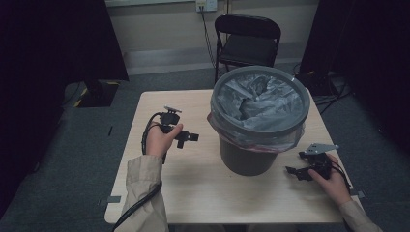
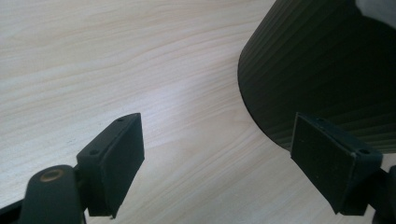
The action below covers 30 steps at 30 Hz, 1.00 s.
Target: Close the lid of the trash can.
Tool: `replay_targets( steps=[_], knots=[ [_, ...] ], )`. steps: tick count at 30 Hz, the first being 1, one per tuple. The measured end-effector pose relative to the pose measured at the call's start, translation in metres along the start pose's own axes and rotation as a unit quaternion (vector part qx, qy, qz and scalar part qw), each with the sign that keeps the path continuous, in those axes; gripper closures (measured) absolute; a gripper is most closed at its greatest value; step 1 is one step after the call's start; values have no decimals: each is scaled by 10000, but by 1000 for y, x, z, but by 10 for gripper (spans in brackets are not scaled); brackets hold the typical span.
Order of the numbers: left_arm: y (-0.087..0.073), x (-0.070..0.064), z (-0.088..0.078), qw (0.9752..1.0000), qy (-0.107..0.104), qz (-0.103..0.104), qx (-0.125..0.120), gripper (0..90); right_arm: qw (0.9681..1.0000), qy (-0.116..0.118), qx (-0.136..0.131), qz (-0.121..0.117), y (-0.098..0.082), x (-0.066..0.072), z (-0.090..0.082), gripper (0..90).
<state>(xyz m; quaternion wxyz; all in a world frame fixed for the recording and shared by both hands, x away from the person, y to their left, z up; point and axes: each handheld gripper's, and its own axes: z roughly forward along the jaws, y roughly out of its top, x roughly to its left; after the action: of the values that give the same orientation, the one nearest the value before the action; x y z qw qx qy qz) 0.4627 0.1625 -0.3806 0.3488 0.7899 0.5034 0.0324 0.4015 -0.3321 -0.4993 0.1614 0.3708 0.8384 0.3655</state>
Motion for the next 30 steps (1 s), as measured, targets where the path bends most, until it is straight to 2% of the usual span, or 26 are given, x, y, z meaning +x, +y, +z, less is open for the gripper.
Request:
replay_targets(
  steps=[14,30],
  knots=[
    [-13,3,14,10000,-61,-8,36,172,10000,-1,0,0,0,0,0,120],
    [-31,8,31,9997,-124,-170,84,172,10000,0,1,0,0,0,0,120]
  ],
)
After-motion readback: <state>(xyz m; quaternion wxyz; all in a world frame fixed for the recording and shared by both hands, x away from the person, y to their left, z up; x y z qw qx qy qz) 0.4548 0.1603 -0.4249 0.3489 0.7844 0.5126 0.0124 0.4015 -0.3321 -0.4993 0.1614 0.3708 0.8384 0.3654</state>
